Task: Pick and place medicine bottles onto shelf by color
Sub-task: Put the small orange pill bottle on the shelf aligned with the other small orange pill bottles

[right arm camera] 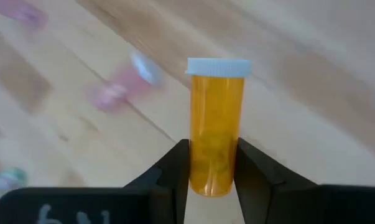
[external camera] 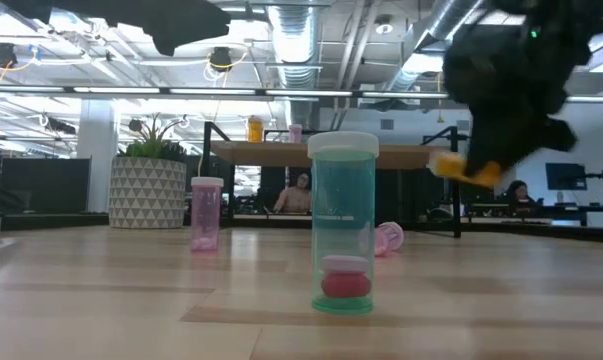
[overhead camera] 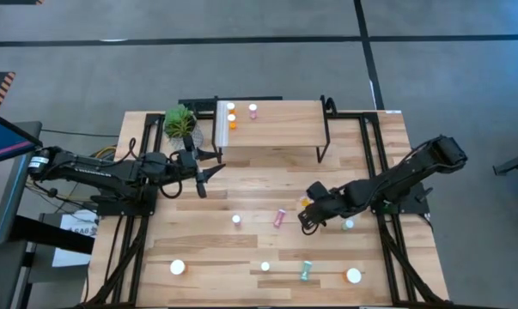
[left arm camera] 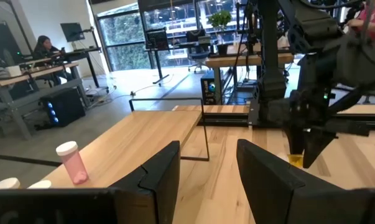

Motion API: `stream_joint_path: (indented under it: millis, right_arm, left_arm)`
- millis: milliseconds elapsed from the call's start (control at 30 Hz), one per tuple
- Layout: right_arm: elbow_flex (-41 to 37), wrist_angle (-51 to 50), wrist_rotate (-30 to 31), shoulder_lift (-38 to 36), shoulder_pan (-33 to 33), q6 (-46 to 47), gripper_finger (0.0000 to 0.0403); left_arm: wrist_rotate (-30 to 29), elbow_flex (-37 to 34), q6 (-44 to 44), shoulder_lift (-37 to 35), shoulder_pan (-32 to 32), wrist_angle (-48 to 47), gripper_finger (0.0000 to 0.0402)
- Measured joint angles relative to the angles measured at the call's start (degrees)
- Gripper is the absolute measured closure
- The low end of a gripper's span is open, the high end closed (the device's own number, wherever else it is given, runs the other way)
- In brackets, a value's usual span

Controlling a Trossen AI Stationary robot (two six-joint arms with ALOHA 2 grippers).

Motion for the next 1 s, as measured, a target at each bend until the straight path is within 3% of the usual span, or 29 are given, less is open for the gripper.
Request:
stream_joint_path:
  millis: [233, 433, 633, 1000]
  right_arm:
    - [0.00, 16.55, 10.96, -2.16, -0.53, -22.25, 0.0278]
    - [0.00, 29.33, 11.50, -1.94, -2.64, -41.03, 0.0278]
    - [0.02, 35.17, 11.61, -1.93, -6.20, -51.60, 0.0278]
    - [0.02, 38.08, 11.62, -1.92, -9.97, -60.79, 0.0277]
  left_arm:
    - [0.78, -0.02, -1.63, 0.02, 0.00, 1.32, 0.0253]
    - [1.57, -0.02, -4.92, 0.92, 0.00, 3.15, 0.0253]
    - [6.19, 1.90, -8.69, 4.90, 0.00, 7.47, 0.0253]
    - [9.10, 22.64, -6.70, 17.10, 2.10, -17.20, 0.0253]
